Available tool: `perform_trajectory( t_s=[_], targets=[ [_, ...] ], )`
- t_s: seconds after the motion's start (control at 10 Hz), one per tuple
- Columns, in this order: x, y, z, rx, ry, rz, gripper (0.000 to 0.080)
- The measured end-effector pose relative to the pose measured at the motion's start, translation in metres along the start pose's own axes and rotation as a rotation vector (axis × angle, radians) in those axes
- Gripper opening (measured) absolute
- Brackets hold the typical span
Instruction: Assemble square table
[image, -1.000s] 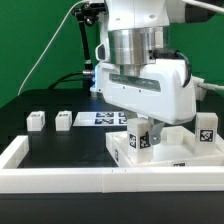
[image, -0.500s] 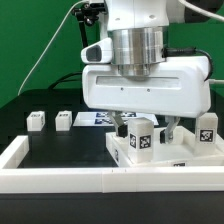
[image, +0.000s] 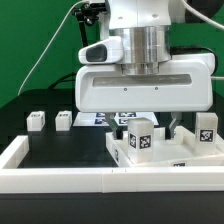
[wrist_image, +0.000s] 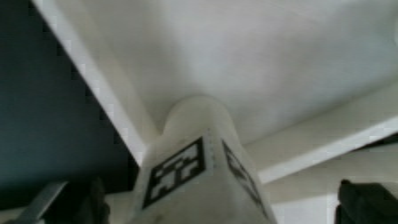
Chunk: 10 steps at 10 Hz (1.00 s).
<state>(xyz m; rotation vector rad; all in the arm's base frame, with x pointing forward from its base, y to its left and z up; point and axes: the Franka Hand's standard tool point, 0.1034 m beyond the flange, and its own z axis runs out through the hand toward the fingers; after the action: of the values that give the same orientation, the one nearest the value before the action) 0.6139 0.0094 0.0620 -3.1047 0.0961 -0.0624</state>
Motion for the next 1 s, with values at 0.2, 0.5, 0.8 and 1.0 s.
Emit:
perform_trajectory(
  t_s=[0.2,0.5,0.8,1.0],
  targets=[
    [-0.0021,-0.0008,0.0006,-0.018,-0.018,-0.182,0.0648],
    [-0.0017,0.0029,0.0004,-0.027,-0.020,-0.321,0.0648],
    [-0.0018,0.0030,0.0005,-0.026,-0.020,-0.316,0.0287],
    [-0.0018,0.0030,0.0005,-0.026,-0.020,-0.292,0.0287]
  ],
)
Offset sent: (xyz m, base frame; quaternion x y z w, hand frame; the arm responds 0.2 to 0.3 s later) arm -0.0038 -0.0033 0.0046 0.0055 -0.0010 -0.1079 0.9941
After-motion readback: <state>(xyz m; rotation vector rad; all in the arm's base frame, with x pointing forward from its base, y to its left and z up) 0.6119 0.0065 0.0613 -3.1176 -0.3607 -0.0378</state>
